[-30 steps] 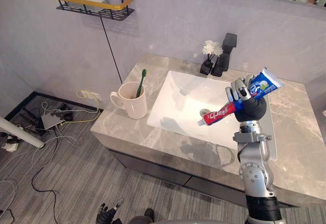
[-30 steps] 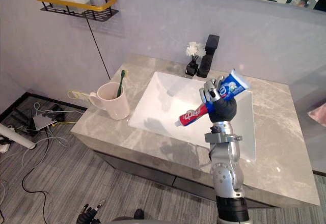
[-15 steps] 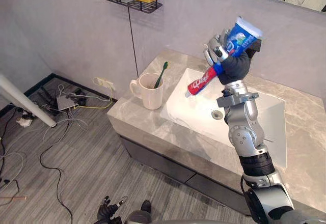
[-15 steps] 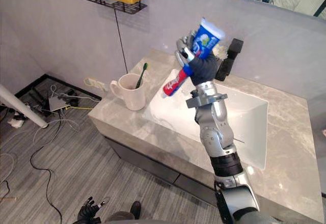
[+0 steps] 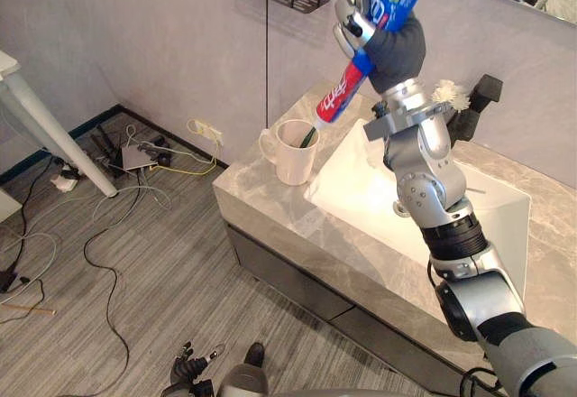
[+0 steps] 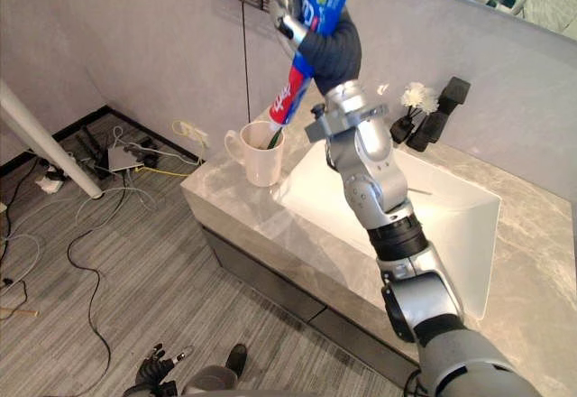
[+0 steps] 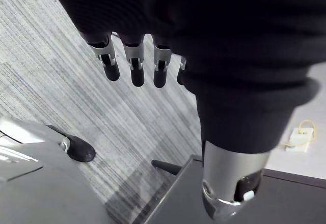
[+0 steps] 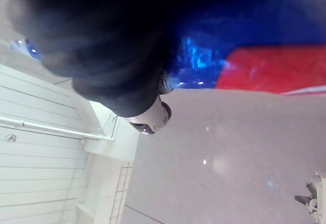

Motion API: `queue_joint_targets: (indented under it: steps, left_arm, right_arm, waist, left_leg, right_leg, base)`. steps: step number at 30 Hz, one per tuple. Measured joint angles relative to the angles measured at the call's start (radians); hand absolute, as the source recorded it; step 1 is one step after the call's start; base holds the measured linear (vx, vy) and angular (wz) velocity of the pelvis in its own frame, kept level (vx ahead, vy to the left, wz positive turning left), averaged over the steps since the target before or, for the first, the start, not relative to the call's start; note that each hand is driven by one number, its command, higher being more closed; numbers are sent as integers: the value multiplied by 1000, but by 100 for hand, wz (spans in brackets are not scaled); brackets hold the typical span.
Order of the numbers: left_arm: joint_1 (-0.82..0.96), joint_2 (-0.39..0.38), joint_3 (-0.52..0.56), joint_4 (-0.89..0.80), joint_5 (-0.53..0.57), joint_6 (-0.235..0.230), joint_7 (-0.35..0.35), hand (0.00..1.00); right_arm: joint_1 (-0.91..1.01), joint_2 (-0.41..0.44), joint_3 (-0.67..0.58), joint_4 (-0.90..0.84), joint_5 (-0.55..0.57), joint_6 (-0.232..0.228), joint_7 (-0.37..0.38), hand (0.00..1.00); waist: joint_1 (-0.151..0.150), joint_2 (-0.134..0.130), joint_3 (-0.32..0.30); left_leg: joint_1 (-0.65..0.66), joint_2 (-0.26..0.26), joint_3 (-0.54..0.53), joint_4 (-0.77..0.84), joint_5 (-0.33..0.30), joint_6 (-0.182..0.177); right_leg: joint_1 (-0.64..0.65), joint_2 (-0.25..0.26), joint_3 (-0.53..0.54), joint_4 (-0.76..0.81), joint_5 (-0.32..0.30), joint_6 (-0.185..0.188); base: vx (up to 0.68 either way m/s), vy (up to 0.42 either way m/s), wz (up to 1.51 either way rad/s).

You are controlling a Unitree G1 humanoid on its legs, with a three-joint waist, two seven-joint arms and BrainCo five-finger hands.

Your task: Organize washtable

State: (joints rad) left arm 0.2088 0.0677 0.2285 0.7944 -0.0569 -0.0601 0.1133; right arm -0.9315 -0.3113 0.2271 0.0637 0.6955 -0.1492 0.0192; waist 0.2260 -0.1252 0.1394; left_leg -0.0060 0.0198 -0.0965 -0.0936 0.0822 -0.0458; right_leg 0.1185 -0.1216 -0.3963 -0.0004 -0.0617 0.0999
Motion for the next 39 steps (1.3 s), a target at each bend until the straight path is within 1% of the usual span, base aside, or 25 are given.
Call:
queue_joint_targets:
  steps: [2, 6, 9, 15, 19, 21, 23, 28, 35, 39]
  left_arm:
    - [-5, 0, -3, 0, 0, 0, 1, 0]
    - [-15, 5, -7, 0, 0, 0, 1, 0]
    - [-19, 15, -26, 0, 0, 0, 2, 0]
    - [-34, 17, -31, 0, -1, 0, 3, 0]
    - [-37, 18, -38, -2, -12, -3, 8, 0]
    - [-42, 15, -42, -2, -11, -3, 21, 0]
    - [-43, 14, -42, -2, -11, -3, 21, 0]
    - [-45, 16, -42, -4, -18, -3, 22, 0]
    - [-50, 16, -43, -4, -22, -3, 22, 0]
    - [-56, 15, -51, -6, -22, -3, 22, 0]
  right_arm:
    - [-9, -13, 10, 6, -7, 0, -2, 100]
    - [-51, -12, 19, 51, -39, 0, -18, 100]
    - [-67, -12, 19, 80, -40, 0, -25, 100]
    - [-105, -12, 20, 138, -79, 1, -42, 100]
    - [-112, -12, 20, 163, -80, 1, -43, 100]
    - [-112, -12, 20, 170, -81, 1, -46, 100]
    - [-117, -10, 20, 187, -81, 1, -42, 100]
    - [-121, -10, 20, 209, -80, 2, -43, 100]
    - [-122, -9, 20, 231, -80, 3, -43, 100]
    - [-122, -4, 20, 233, -79, 3, -43, 100]
  waist:
    - [8, -1, 2]
    - [9, -5, 22]
    - [11, -6, 35]
    - [16, -5, 63]
    - [22, -2, 73]
    - [33, 3, 79]
    - [38, 5, 84]
    - [40, 7, 118]
    - [49, 8, 126]
    - [61, 14, 137]
  left_leg:
    - [-1, -1, -2, 0, 0, 0]
    - [-6, -1, -11, 0, 7, 1]
    - [-7, 0, -12, 0, 8, 1]
    - [-11, 4, -12, 0, 8, 1]
    - [-21, 4, -13, 0, 8, 1]
    - [-23, 3, -12, 0, 8, 1]
    - [-23, 4, -13, 0, 8, 1]
    - [-26, 4, -14, 0, 8, 1]
    - [-29, 4, -16, 1, 8, 1]
    - [-31, 4, -16, 1, 8, 1]
  right_leg:
    - [0, 0, -2, 0, 0, 0]
    - [0, 0, -11, 1, 0, 0]
    - [-1, 0, -12, 2, 0, 0]
    - [-3, 0, -13, 0, 0, 0]
    - [-13, 0, -14, 0, 0, 0]
    - [-15, 0, -14, 0, 0, 0]
    - [-15, 0, -14, 0, 0, 0]
    - [-19, 0, -14, 3, 0, 0]
    - [-20, 0, -16, 0, 0, 0]
    - [-21, 0, -16, 0, 0, 0]
  base:
    - [-18, -13, 7]
    - [-27, -12, 6]
    - [-42, -11, 2]
    - [-6, -2, 0]
    - [0, 0, 0]
    - [0, 0, 0]
    - [0, 0, 0]
    - [-32, -5, 0]
    - [0, 0, 0]
    - [0, 0, 0]
